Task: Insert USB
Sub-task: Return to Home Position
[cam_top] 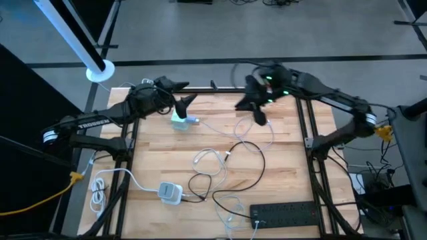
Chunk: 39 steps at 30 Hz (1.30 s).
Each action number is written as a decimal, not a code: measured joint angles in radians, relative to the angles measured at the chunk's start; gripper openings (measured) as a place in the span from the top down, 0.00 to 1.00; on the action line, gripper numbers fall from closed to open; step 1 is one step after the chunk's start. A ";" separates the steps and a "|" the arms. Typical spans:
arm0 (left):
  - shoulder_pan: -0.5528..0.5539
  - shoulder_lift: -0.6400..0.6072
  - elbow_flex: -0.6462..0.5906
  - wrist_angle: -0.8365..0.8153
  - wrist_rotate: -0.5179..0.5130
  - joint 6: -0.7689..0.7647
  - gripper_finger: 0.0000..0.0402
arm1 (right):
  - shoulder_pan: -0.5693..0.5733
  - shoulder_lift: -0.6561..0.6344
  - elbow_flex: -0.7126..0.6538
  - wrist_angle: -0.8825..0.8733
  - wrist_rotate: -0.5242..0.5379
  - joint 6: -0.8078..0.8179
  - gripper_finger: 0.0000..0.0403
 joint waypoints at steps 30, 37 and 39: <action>-0.349 -0.357 -0.135 -0.213 -0.152 0.038 1.00 | -0.004 -0.845 -0.808 0.360 -0.077 0.267 1.00; -0.362 -0.618 -0.438 -0.099 -0.147 0.011 1.00 | -0.004 -1.003 -1.064 0.758 -0.077 0.470 1.00; -0.362 -0.696 -0.513 -0.070 -0.130 0.009 1.00 | -0.004 -1.041 -1.142 0.847 -0.076 0.494 1.00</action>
